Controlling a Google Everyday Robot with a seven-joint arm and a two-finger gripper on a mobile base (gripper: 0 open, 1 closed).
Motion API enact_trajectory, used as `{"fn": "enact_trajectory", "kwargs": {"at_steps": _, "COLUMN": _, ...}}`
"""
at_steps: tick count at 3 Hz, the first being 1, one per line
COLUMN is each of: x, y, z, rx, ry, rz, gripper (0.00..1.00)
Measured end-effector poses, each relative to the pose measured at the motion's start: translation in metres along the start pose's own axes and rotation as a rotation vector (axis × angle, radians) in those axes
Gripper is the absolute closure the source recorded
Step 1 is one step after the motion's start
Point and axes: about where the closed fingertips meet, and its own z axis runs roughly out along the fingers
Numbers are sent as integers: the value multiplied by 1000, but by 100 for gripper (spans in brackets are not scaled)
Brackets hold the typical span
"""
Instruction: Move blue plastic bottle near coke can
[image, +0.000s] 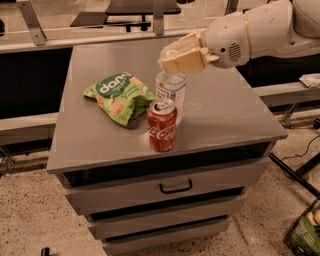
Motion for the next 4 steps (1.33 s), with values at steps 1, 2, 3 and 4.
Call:
{"fn": "enact_trajectory", "kwargs": {"at_steps": 1, "x": -1, "y": 1, "z": 2, "rx": -4, "ry": 0, "rz": -2, "gripper": 35}}
{"fn": "enact_trajectory", "kwargs": {"at_steps": 2, "x": -3, "y": 2, "z": 4, "rx": -8, "ry": 0, "rz": -4, "gripper": 12}}
{"fn": "enact_trajectory", "kwargs": {"at_steps": 3, "x": -4, "y": 3, "z": 6, "rx": -12, "ry": 0, "rz": -6, "gripper": 0}}
{"fn": "enact_trajectory", "kwargs": {"at_steps": 4, "x": -4, "y": 4, "z": 5, "rx": -16, "ry": -10, "rz": -9, "gripper": 0}}
